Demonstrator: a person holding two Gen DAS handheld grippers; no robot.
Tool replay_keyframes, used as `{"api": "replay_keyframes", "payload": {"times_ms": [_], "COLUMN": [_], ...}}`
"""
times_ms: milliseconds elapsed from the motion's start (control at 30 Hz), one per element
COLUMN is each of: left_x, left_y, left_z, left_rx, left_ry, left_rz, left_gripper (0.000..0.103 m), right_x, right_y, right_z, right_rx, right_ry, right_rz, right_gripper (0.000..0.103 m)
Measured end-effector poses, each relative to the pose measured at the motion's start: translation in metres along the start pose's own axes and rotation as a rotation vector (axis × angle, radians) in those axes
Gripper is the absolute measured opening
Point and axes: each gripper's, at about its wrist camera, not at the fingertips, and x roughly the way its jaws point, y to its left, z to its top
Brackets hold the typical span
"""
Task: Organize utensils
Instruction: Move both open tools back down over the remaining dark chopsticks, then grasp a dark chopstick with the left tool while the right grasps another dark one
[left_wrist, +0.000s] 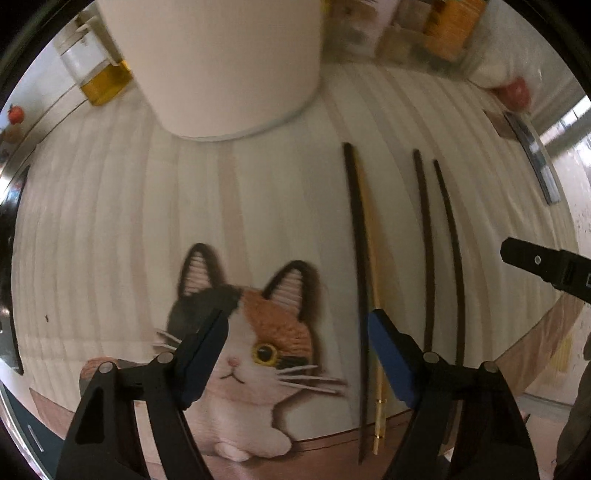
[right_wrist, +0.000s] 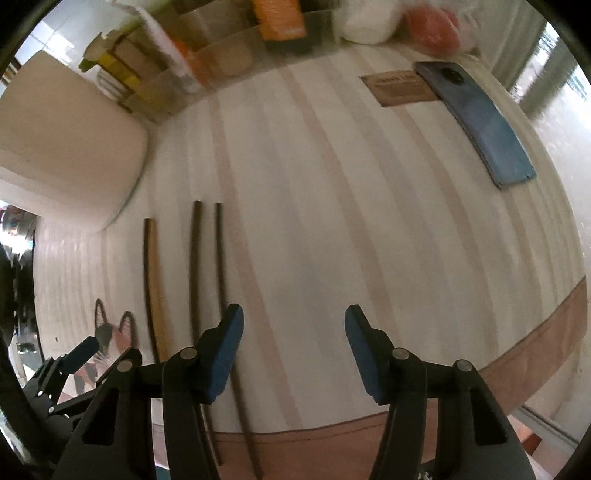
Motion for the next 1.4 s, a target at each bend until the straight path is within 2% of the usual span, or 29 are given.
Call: {"api": "replay_keyframes", "payload": {"times_ms": [167, 300, 333, 400, 467, 500, 633, 733, 800, 867, 900, 933, 1000, 1033, 1100, 1133, 1167, 1400], "left_x": [0.002, 0.006, 0.005, 0.004, 0.002, 0.002, 0.001, -0.001, -0.004, -0.007, -0.008, -0.01, -0.012, -0.011, -0.009, -0.009, -0.009, -0.001], "left_y": [-0.014, -0.022, -0.024, -0.024, -0.024, -0.021, -0.004, 0.004, 0.012, 0.014, 0.014, 0.012, 0.005, 0.005, 0.002, 0.002, -0.006, -0.015], "left_z": [-0.003, -0.003, -0.003, -0.003, -0.002, -0.002, 0.0, 0.0, 0.001, 0.001, 0.0, 0.0, -0.005, -0.008, -0.011, -0.011, -0.016, -0.011], "left_rx": [0.033, 0.039, 0.041, 0.042, 0.035, 0.027, 0.003, -0.025, -0.049, -0.071, -0.065, -0.061, -0.052, -0.048, -0.043, -0.041, -0.037, 0.015], "left_ry": [-0.003, -0.01, -0.012, -0.014, -0.021, -0.019, -0.011, -0.002, 0.015, 0.021, 0.025, 0.026, 0.021, 0.02, 0.027, 0.029, 0.03, 0.029], "left_rz": [-0.006, -0.027, -0.031, -0.036, -0.041, -0.033, -0.027, -0.044, -0.123, -0.171, -0.198, -0.202, -0.205, -0.205, -0.208, -0.21, -0.207, -0.165], "left_gripper": [0.076, 0.054, 0.051, 0.031, 0.026, 0.017, 0.006, 0.005, 0.007, 0.008, 0.013, 0.016, 0.029, 0.029, 0.029, 0.029, 0.029, 0.029], "right_x": [0.002, 0.004, 0.005, 0.007, 0.01, 0.012, 0.017, 0.023, 0.024, 0.025, 0.027, 0.027, 0.029, 0.03, 0.031, 0.031, 0.03, 0.026], "right_y": [-0.005, -0.001, 0.0, 0.002, 0.006, 0.009, 0.022, 0.038, 0.043, 0.051, 0.056, 0.06, 0.072, 0.077, 0.081, 0.084, 0.086, 0.089], "right_z": [-0.002, -0.003, -0.002, -0.003, -0.002, -0.002, -0.002, -0.003, -0.006, -0.011, -0.012, -0.014, -0.017, -0.018, -0.018, -0.016, -0.016, -0.018], "right_rx": [0.017, 0.013, 0.008, 0.001, -0.004, -0.006, -0.028, -0.047, -0.054, -0.069, -0.085, -0.101, -0.144, -0.161, -0.178, -0.176, -0.174, -0.169], "right_ry": [0.009, 0.013, 0.013, 0.013, 0.023, 0.026, 0.037, 0.046, 0.049, 0.052, 0.056, 0.051, 0.04, 0.035, 0.031, 0.034, 0.036, 0.041], "right_rz": [-0.013, -0.01, -0.012, -0.013, -0.014, -0.014, -0.009, -0.007, 0.001, 0.01, 0.002, -0.009, -0.042, -0.055, -0.042, -0.037, -0.041, -0.041], "right_gripper": [0.059, 0.059, 0.059, 0.059, 0.059, 0.059, 0.059, 0.059, 0.059, 0.059, 0.059, 0.059, 0.052, 0.049, 0.036, 0.033, 0.026, 0.024]}}
